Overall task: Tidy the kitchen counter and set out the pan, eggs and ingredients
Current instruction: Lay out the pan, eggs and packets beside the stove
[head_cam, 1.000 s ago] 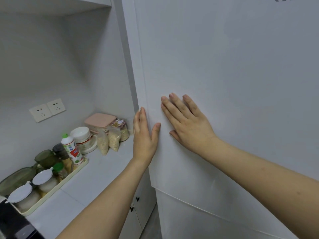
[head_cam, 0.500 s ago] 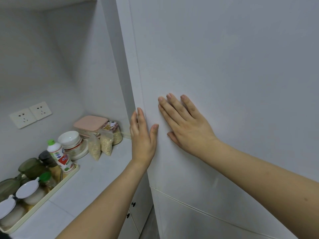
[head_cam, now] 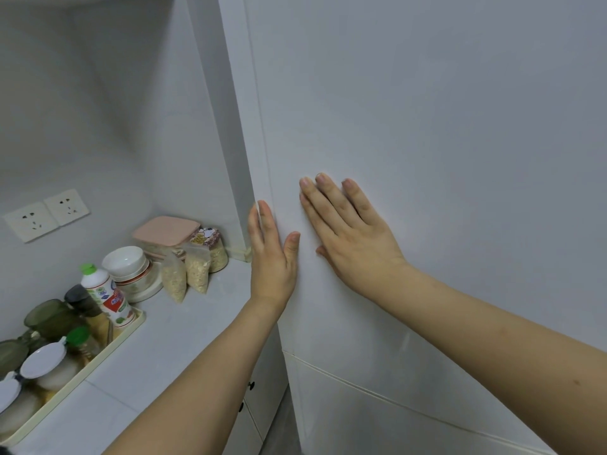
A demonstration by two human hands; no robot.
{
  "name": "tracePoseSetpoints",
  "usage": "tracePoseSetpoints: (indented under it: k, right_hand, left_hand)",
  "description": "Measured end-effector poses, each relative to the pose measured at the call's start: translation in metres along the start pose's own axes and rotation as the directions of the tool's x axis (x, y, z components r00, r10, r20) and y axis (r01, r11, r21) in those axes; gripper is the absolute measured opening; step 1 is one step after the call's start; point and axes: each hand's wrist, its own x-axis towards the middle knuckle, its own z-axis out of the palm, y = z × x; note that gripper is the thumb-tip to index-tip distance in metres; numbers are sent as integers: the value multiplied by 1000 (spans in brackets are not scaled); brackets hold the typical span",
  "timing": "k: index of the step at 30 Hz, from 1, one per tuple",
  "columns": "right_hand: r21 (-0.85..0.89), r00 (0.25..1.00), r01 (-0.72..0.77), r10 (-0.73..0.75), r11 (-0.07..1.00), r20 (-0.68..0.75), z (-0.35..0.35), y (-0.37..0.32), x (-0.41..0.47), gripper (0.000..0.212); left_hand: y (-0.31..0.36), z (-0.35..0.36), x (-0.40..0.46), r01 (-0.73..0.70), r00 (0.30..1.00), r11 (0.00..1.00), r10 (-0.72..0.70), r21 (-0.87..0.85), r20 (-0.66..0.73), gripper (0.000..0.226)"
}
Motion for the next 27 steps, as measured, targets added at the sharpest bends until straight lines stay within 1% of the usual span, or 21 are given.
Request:
tracePoseSetpoints:
  k: [4,6,8,12,14,16,18,21,23,24,26,27]
  right_hand:
    - [35,1000,-21,20,999,13,-6,-5,0,71]
    - [129,999,-48,47,991,10,-12,-7,1,74]
    - [224,998,-61,63,973,-2,-16,-11,2,77]
    - [313,1000,-21,23,949,-3,-27,-23,-2,79]
    - [362,1000,-1,-3,932,9,-37,-29,-1,81]
    - [393,1000,-2,-9,920,27,-43,-36,-2,81]
    - [459,998,23,-46,888,38,-60,-48,-6,83]
    - [544,989,98,-143,833,40,-85,-68,-14,86]
    - [617,980,147,-196,773,12,-103,-86,-18,87]
    - [639,981,143,-196,755,12,-107,-90,-19,89]
    - [700,975,188,-214,689,-51,-137,-111,-21,92]
    - [704,969,211,-239,678,-60,-143,-116,-21,92]
  left_hand:
    - [2,-12,-2,-8,998,999,6,40,65,73]
    - [-1,-21,-6,-46,998,992,40,115,52,71]
    - [-4,-29,-11,-49,998,981,42,188,42,71]
    - [-6,-60,-32,-63,998,947,54,314,37,73]
    - [-3,-83,-46,-24,1000,927,27,373,-3,70]
    - [2,-104,-59,22,1000,908,-17,418,-15,68]
    - [8,-132,-84,71,997,855,-51,513,-55,68]
    - [15,-169,-118,152,988,791,-110,593,-106,68]
    - [21,-194,-146,216,976,745,-153,631,-152,68]
    - [24,-200,-154,233,972,731,-171,641,-159,69]
    - [35,-233,-187,306,952,666,-221,680,-212,69]
    - [39,-239,-194,320,948,654,-229,686,-223,68]
